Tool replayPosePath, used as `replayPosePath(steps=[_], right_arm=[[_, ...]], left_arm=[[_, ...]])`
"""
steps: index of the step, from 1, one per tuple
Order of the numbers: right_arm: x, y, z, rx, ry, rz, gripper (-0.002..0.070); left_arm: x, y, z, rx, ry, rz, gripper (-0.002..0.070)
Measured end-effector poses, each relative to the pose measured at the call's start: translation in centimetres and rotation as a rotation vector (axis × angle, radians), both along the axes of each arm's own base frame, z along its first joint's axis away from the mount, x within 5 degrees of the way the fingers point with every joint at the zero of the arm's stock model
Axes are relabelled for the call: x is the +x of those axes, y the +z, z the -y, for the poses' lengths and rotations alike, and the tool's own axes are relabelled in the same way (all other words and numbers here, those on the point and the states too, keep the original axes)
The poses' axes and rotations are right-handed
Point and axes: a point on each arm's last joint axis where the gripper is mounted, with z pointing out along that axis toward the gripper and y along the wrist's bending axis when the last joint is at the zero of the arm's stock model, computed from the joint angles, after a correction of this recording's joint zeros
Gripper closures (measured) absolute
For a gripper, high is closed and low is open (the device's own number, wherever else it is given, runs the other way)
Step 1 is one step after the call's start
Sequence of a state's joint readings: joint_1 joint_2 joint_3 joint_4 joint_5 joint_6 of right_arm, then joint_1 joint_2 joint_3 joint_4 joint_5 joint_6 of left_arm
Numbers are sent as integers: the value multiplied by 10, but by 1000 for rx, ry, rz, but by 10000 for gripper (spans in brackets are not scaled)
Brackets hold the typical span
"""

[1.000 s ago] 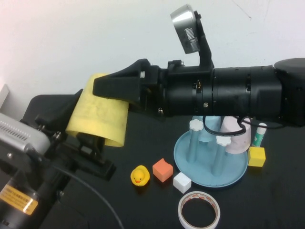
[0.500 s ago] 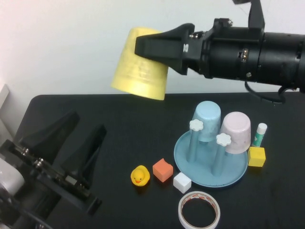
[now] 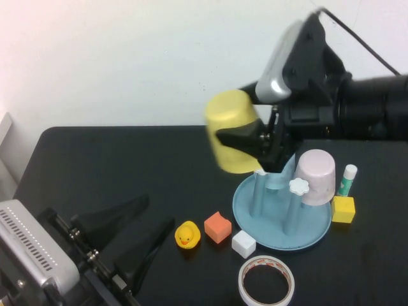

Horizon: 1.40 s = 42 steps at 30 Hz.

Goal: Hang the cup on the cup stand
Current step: Place the cup on the cup holder

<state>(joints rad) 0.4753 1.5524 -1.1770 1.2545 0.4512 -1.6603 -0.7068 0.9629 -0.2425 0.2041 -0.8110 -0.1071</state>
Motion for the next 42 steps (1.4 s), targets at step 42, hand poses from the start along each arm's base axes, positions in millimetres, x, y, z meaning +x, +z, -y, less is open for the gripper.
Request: replayPosePath(steps=[42], right_arm=[[57, -86, 13, 0, -262, -124, 105]], left_arm=[[2, -8, 0, 52, 12, -84, 401]])
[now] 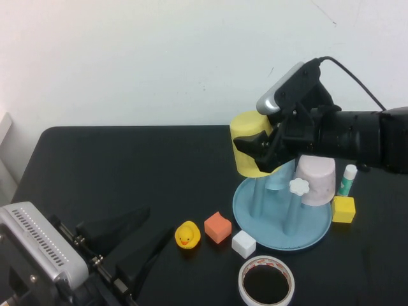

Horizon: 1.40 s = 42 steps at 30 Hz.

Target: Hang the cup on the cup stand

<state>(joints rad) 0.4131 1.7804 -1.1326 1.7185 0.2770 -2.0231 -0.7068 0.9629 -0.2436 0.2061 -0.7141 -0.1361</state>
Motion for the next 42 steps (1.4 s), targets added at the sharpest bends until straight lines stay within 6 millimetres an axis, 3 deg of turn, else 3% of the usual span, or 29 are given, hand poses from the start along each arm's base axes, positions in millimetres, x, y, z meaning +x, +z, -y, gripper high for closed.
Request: replayPosePath(steps=[5, 14, 25, 33, 36, 39, 41, 42], right_arm=[[1, -4, 0, -5, 1, -7, 105], [8, -34, -3, -15, -26, -99, 105], [10, -36, -1, -24, -49, -107, 105], [10, -35, -1, -24, -51, -104, -6], [7, -22, 0, -13, -54, -74, -12], [-1, 3, 4, 12, -56, -18, 29], [-11, 26, 9, 36, -56, 32, 118], [-26, 49, 15, 61, -56, 81, 267]], left_arm=[[0, 0, 0, -1, 1, -1, 403], [0, -1, 0, 4, 3, -9, 403], [0, -1, 0, 6, 5, -14, 403], [0, -1, -1, -16, 5, -35, 405], [-3, 1, -4, -18, 12, -53, 447], [-9, 2, -12, 25, 37, -85, 572], [-16, 6, -21, 69, 66, -116, 631], [-25, 14, -32, 87, 94, -126, 657]])
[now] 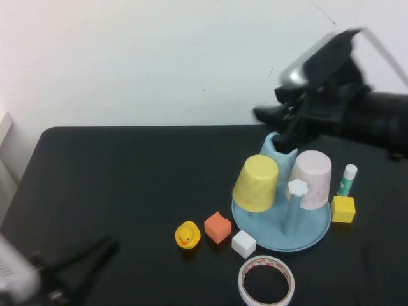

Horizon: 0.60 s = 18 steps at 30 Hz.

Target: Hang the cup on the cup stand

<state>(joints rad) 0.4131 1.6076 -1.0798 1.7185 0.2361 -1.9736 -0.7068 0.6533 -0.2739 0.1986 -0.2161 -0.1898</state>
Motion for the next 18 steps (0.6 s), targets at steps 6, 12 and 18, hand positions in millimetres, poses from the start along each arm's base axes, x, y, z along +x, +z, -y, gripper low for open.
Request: replayPosePath(steps=[6, 12, 18], right_arm=[[-60, 38, 26, 92, -18, 57, 626], [-128, 52, 54, 147, 3, 142, 672], [-185, 57, 75, 209, 53, 254, 676]], left_arm=[[-34, 12, -39, 30, 75, -4, 672], [-63, 1, -71, 62, 142, -35, 675], [-72, -3, -81, 51, 160, -27, 675]])
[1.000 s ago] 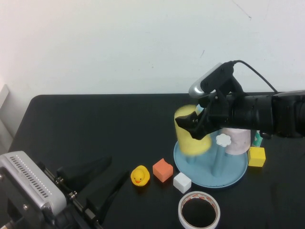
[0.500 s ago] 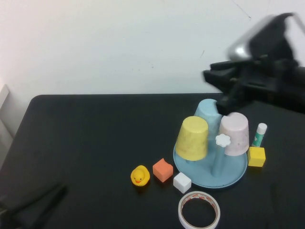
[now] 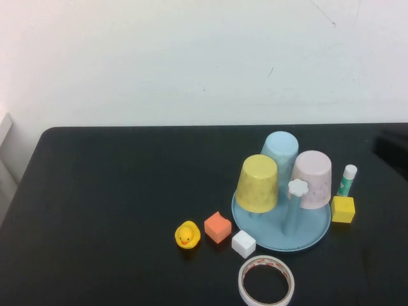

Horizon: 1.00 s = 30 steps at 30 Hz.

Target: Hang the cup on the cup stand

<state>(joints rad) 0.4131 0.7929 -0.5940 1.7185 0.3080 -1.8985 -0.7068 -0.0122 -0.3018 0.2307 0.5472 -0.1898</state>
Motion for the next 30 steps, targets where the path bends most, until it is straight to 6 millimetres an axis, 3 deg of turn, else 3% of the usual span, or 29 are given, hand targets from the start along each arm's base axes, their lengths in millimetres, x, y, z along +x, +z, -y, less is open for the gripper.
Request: replayPosePath(steps=[5, 12, 27, 30], right_arm=[[-33, -6, 13, 32, 9, 68, 676], [-62, -8, 26, 71, 17, 157, 677], [-63, -20, 26, 61, 14, 134, 678], [-58, -23, 34, -5, -91, 170, 678]], left_arm=[[0, 0, 0, 2, 1, -4, 675], [0, -1, 0, 4, 2, -5, 675], [0, -1, 0, 4, 2, -6, 675], [0, -1, 0, 4, 2, -6, 675]])
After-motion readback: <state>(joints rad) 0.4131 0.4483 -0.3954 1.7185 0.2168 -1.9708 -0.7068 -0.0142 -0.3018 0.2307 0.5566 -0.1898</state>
